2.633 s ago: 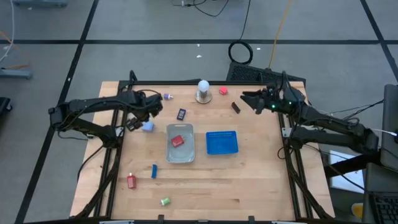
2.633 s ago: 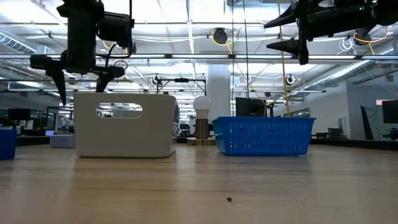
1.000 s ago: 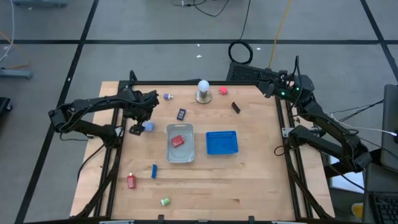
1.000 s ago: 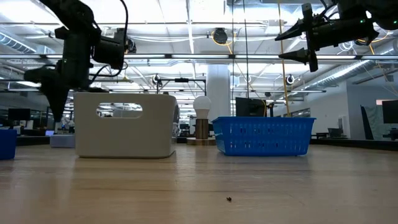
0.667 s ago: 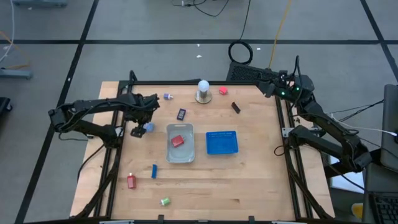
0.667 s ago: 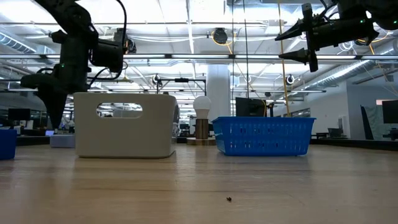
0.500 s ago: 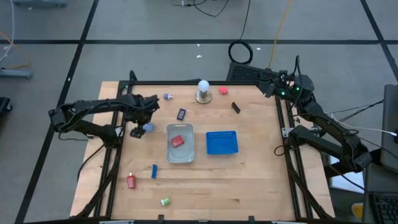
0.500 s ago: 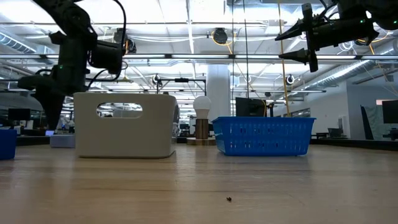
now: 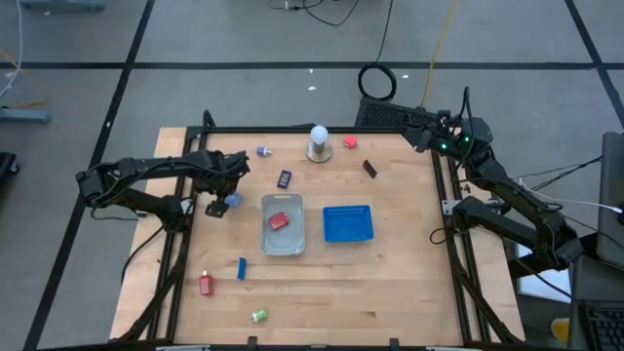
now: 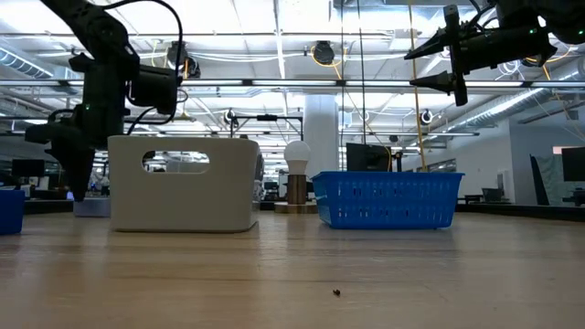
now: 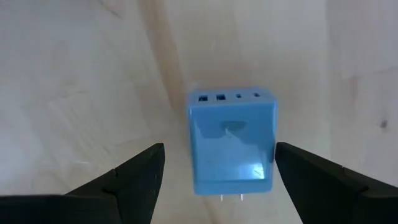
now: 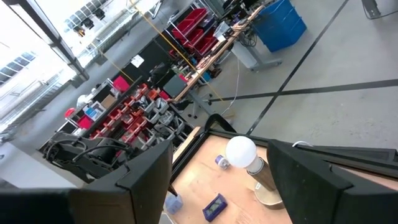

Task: Pick & Place Office items
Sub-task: Put the blue charger adapter into the gray bin

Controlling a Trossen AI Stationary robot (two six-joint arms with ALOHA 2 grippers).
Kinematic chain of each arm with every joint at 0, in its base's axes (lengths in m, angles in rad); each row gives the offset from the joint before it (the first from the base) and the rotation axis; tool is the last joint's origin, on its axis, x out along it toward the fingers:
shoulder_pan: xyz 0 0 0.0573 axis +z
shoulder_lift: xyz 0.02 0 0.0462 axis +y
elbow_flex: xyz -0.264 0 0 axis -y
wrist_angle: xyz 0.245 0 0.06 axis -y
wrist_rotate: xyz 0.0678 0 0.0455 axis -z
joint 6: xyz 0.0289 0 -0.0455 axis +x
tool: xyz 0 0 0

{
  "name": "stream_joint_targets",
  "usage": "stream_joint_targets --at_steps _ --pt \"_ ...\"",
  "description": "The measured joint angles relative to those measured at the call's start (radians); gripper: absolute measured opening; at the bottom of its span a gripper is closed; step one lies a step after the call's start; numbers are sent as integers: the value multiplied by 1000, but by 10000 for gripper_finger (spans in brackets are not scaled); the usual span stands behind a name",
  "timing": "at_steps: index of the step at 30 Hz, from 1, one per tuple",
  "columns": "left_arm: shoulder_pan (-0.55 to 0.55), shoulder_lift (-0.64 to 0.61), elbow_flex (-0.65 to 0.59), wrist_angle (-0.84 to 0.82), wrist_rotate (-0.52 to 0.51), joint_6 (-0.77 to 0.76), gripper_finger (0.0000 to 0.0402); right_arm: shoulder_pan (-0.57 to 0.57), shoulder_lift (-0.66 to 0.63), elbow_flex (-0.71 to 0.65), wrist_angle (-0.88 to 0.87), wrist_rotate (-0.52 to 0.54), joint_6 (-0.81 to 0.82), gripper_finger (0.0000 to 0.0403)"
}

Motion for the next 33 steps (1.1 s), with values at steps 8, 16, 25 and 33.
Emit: stream_joint_targets --at_steps 8,16,25,33 --pt "0 0 -34 49 -17 5 310 0 0 0 0 0 2 256" --pt "0 0 -72 110 -27 -8 310 0 0 0 0 2 12 256" --pt "1 9 -72 102 -77 -4 310 0 0 0 1 3 20 256" --pt "1 45 -72 147 -66 0 257 0 0 0 9 4 20 256"
